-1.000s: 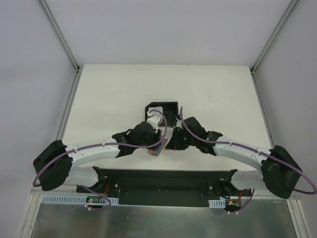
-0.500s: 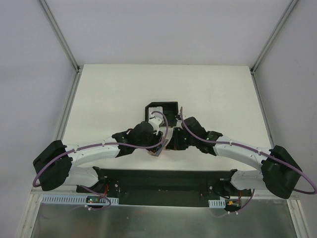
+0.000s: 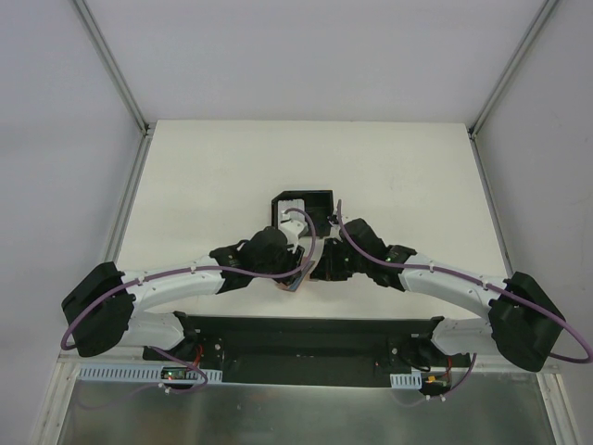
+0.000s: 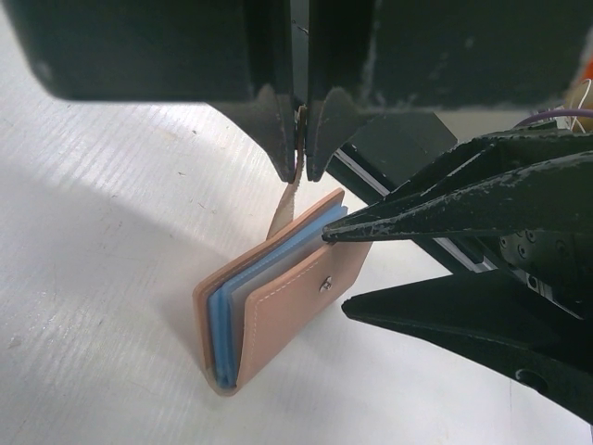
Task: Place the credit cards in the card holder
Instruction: Open the card holder at the center of the board.
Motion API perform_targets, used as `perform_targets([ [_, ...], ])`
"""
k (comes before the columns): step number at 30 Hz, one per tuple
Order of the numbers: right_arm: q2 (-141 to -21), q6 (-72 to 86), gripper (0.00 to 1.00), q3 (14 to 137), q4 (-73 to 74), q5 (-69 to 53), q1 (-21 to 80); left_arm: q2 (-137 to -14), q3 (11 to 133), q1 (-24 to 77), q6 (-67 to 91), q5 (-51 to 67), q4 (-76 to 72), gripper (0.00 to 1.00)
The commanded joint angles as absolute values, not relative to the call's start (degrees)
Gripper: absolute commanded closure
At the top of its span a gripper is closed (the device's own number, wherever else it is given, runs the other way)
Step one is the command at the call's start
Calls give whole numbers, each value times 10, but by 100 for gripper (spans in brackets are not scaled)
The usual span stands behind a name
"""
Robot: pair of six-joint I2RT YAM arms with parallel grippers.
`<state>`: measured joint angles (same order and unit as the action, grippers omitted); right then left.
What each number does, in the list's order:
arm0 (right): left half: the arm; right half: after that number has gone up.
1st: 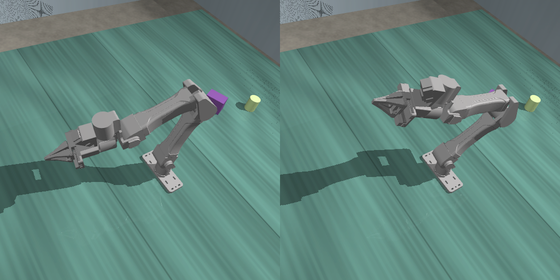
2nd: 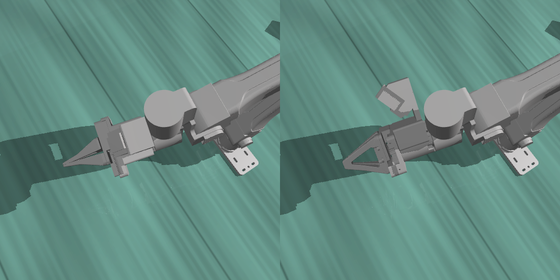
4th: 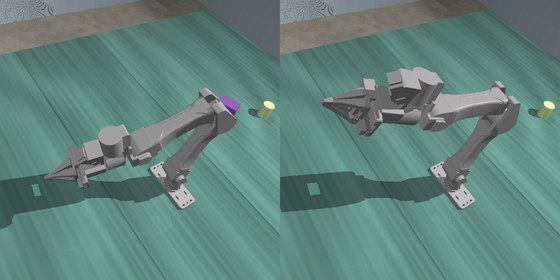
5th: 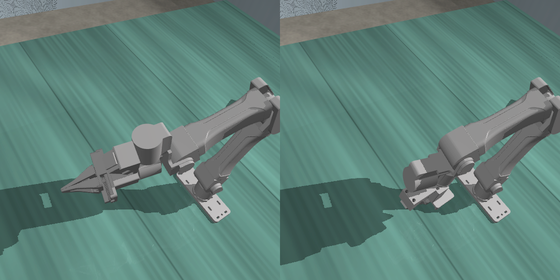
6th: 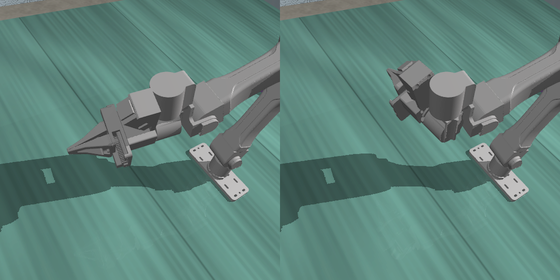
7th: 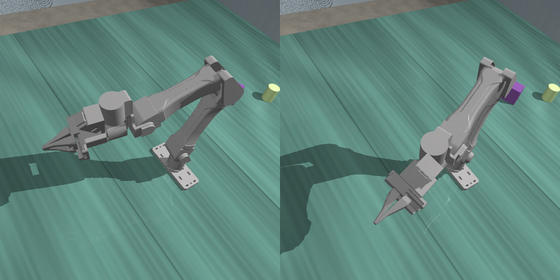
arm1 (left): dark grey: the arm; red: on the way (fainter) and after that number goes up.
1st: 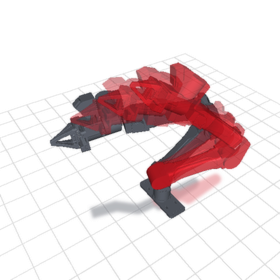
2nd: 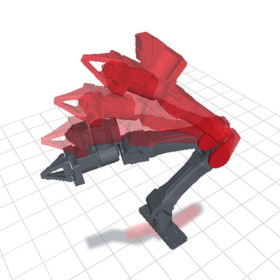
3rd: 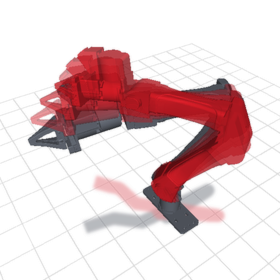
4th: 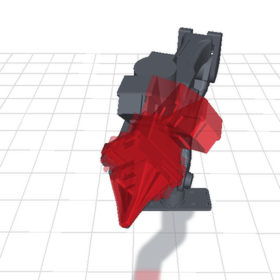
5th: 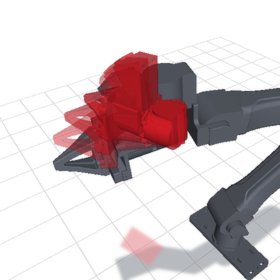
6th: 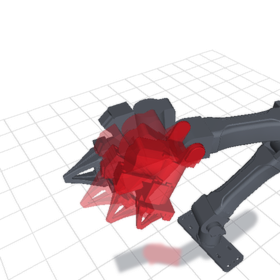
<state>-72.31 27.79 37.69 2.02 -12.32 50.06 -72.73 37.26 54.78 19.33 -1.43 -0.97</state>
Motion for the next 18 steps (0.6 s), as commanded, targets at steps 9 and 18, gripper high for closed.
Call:
perform_targets([
  [9,-694,275,100,405,20,-127,499,-727,418,553,154,11,29,59],
  [18,-700,273,100,406,22,-127,498,-739,417,552,149,4,33,75],
])
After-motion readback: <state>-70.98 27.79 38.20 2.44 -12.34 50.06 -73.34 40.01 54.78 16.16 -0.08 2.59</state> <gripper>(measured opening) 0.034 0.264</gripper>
